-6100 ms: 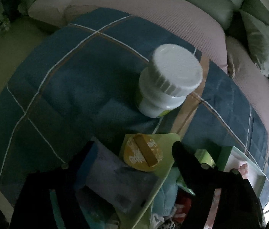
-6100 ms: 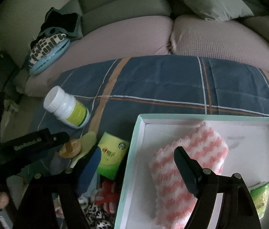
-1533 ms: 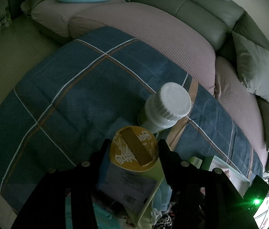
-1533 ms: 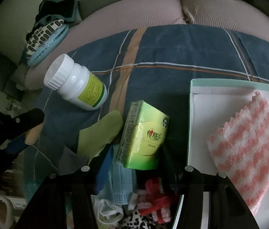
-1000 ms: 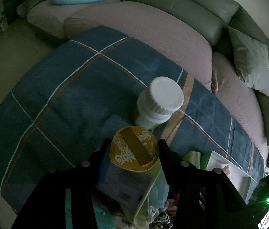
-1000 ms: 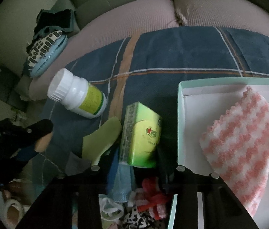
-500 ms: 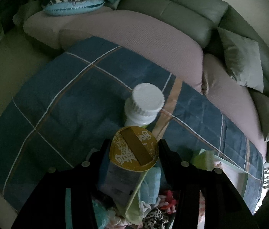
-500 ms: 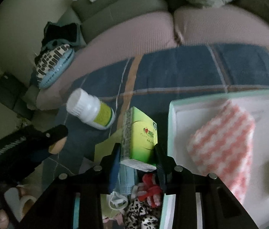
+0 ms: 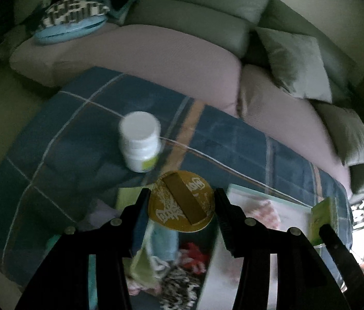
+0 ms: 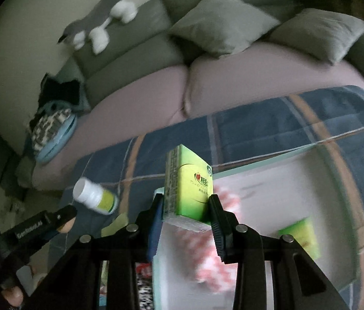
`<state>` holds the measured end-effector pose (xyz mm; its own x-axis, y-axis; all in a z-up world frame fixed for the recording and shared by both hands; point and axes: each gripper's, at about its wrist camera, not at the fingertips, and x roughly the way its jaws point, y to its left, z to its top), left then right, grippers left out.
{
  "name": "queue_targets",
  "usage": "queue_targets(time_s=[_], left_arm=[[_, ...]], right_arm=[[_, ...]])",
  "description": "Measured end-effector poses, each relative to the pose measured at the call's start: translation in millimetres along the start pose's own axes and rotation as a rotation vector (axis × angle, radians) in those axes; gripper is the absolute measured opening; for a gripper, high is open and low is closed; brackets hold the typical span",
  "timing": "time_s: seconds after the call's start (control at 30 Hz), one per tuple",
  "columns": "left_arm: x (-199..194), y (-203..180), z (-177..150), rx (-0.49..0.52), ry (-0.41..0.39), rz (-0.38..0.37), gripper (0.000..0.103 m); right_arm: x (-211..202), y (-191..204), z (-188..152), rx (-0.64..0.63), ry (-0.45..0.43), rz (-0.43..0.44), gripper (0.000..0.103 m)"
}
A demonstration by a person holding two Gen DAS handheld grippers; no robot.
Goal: Organize soft objects
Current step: 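Lift the green tissue pack with the right gripper and carry it over the tray, then lower the tissue pack into the tray and open the right gripper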
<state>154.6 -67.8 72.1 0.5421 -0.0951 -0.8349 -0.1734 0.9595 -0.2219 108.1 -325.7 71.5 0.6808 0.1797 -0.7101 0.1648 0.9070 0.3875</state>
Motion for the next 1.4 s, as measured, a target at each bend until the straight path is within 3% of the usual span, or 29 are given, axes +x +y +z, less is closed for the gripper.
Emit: queue_targets(time_s=[0.33,0.6,0.9,1.4], left_arm=[[-5.0,-83.0,-22.3,0.179,0.005,-0.093,0.051],[13.5,-152.0,-54.0,0.352,0.062,-0.118,0.051],[43.7,-158.7,-64.4,0.352,0.120,-0.087,0.051],[61.0,-157.7,-67.8,0.325,0.164,-0.106,0.051]], right_arm=[[-46.4,-70.6,8.9,0.097,-0.090,-0.145,0.037],[-31.6,-97.5,8.9,0.148,-0.054,-0.179,0.037],[6.8,-112.5,0.2,0.193,0.042,-0.157,0.037],[18.7,-104.5,-2.5,0.171,0.075,-0.164,0.037]])
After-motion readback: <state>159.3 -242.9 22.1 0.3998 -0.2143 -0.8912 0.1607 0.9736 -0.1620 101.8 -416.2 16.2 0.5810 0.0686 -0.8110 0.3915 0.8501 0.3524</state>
